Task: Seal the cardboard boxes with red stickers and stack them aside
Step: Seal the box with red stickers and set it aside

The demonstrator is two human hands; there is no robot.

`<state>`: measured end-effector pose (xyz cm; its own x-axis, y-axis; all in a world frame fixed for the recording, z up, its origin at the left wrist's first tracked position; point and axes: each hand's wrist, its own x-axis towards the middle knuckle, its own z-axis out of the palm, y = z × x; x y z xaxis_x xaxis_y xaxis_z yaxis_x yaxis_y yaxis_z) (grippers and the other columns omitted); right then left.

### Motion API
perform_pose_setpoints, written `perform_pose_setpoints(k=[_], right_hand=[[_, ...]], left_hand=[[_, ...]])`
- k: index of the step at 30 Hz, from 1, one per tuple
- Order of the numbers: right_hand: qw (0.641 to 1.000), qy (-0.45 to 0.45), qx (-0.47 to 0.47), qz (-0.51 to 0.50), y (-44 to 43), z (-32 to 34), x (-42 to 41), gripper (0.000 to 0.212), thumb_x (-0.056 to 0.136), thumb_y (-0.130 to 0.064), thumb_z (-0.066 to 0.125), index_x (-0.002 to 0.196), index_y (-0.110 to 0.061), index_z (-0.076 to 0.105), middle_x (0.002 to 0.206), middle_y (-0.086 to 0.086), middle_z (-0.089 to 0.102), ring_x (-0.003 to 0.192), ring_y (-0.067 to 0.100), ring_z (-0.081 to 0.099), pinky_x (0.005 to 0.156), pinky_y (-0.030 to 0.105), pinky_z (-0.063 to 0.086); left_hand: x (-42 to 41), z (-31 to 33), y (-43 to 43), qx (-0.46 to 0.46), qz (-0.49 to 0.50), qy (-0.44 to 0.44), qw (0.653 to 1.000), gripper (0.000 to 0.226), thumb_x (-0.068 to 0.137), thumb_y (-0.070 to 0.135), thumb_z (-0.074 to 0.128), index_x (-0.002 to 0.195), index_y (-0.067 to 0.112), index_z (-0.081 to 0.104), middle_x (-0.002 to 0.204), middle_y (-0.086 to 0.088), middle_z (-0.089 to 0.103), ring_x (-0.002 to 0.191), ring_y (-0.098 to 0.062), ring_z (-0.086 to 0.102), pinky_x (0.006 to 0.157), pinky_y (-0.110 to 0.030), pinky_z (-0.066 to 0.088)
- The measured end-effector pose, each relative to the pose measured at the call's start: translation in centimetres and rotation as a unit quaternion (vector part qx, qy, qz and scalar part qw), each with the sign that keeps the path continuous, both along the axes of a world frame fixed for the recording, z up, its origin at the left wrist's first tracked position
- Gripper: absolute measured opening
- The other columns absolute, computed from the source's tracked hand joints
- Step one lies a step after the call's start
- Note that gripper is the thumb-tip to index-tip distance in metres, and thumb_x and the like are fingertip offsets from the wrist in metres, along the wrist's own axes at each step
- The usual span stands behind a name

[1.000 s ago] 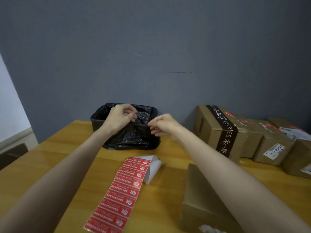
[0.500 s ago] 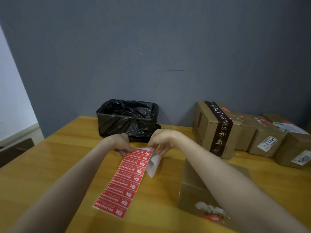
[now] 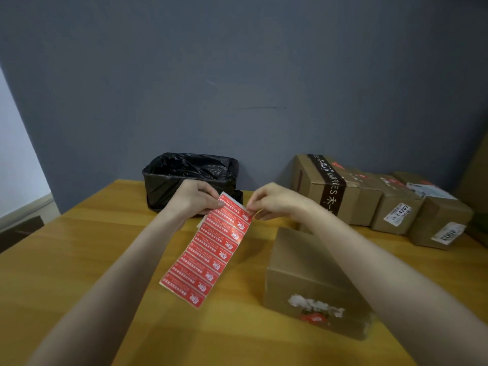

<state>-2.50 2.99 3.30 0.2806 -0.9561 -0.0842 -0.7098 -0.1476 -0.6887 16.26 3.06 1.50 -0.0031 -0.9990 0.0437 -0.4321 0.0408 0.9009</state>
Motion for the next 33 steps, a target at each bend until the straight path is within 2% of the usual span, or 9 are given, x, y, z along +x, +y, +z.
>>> perform_pose_setpoints(k=[4, 6, 10, 13, 16, 21, 25, 27, 33], right_hand=[[0.997, 0.029, -0.076, -0.011, 1.0, 0.2, -1.6, 0.012, 0.091, -0.019, 0.059, 0.092, -0.013, 0.068, 0.098, 0.001, 0.064, 0.085, 0.011, 0.059, 0.067, 0.018, 0.048], [0.990, -0.005, -0.137, -0.032, 1.3, 0.3, -2.2, 0.010, 0.089, -0.017, 0.061, 0.088, -0.012, 0.070, 0.092, -0.001, 0.065, 0.076, 0.004, 0.055, 0.060, 0.012, 0.041], [0.972, -0.101, -0.201, -0.060, 1.8, 0.6, -2.4, 0.006, 0.085, -0.018, 0.067, 0.081, -0.015, 0.069, 0.081, -0.008, 0.064, 0.079, 0.004, 0.058, 0.065, 0.013, 0.044], [0.966, -0.115, -0.222, -0.060, 2.2, 0.5, -2.3, 0.005, 0.084, -0.021, 0.067, 0.082, -0.017, 0.068, 0.087, -0.006, 0.065, 0.087, 0.008, 0.061, 0.076, 0.022, 0.050], [0.963, -0.114, -0.235, -0.062, 2.4, 0.2, -2.5, 0.005, 0.084, -0.023, 0.066, 0.082, -0.018, 0.066, 0.087, -0.007, 0.063, 0.086, 0.007, 0.060, 0.077, 0.021, 0.050], [0.953, -0.144, -0.252, -0.092, 2.6, 0.0, -2.7, 0.006, 0.082, -0.019, 0.069, 0.079, -0.014, 0.069, 0.078, -0.007, 0.064, 0.078, 0.007, 0.062, 0.070, 0.017, 0.051], [0.950, -0.175, -0.236, -0.107, 2.7, 0.0, -3.0, 0.008, 0.082, -0.017, 0.069, 0.080, -0.010, 0.071, 0.075, -0.006, 0.065, 0.071, 0.007, 0.064, 0.060, 0.010, 0.051], [0.949, -0.197, -0.218, -0.110, 2.8, 0.0, -3.1, 0.011, 0.084, -0.018, 0.068, 0.084, -0.008, 0.072, 0.080, -0.001, 0.067, 0.073, 0.010, 0.066, 0.061, 0.012, 0.053], [0.951, -0.221, -0.188, -0.107, 3.1, -0.1, -3.7, 0.019, 0.083, -0.025, 0.068, 0.087, -0.007, 0.072, 0.083, 0.003, 0.070, 0.076, 0.011, 0.068, 0.067, 0.017, 0.055]], left_hand=[[-1.3, 0.4, 0.7, -0.030, -0.006, 0.000, 1.000, 0.013, 0.080, 0.016, 0.071, 0.087, 0.008, 0.062, 0.082, -0.005, 0.070, 0.076, -0.013, 0.069, 0.061, -0.020, 0.051], [-2.0, 0.7, 1.1, -0.051, -0.009, 0.008, 0.999, 0.012, 0.080, 0.017, 0.071, 0.084, 0.011, 0.062, 0.081, -0.004, 0.070, 0.075, -0.013, 0.069, 0.062, -0.021, 0.051], [-3.6, 1.1, 1.8, -0.096, -0.014, 0.032, 0.995, 0.008, 0.080, 0.019, 0.072, 0.083, 0.014, 0.067, 0.078, -0.001, 0.071, 0.069, -0.012, 0.068, 0.060, -0.020, 0.049], [-4.6, 1.0, 2.3, -0.116, -0.029, 0.044, 0.992, 0.007, 0.081, 0.022, 0.070, 0.085, 0.017, 0.071, 0.078, 0.002, 0.071, 0.068, -0.009, 0.068, 0.060, -0.017, 0.048], [-5.3, 1.2, 2.6, -0.122, -0.040, 0.060, 0.990, 0.004, 0.082, 0.023, 0.069, 0.085, 0.021, 0.070, 0.080, 0.001, 0.071, 0.071, -0.011, 0.068, 0.064, -0.019, 0.050], [-6.2, 1.9, 2.6, -0.113, -0.040, 0.074, 0.990, 0.008, 0.081, 0.020, 0.070, 0.086, 0.014, 0.069, 0.079, -0.003, 0.071, 0.070, -0.016, 0.068, 0.067, -0.026, 0.054], [-6.7, 1.9, 2.6, -0.130, -0.046, 0.069, 0.988, 0.010, 0.079, 0.022, 0.072, 0.081, 0.014, 0.066, 0.072, 0.000, 0.071, 0.063, -0.009, 0.068, 0.060, -0.018, 0.052], [-6.9, 1.8, 2.6, -0.129, -0.051, 0.077, 0.987, 0.007, 0.079, 0.020, 0.072, 0.080, 0.015, 0.066, 0.072, 0.001, 0.071, 0.064, -0.008, 0.068, 0.060, -0.017, 0.051], [-7.2, 1.9, 2.5, -0.120, -0.068, 0.068, 0.988, 0.005, 0.081, 0.014, 0.070, 0.082, 0.018, 0.067, 0.079, -0.004, 0.072, 0.076, -0.018, 0.070, 0.074, -0.031, 0.055]])
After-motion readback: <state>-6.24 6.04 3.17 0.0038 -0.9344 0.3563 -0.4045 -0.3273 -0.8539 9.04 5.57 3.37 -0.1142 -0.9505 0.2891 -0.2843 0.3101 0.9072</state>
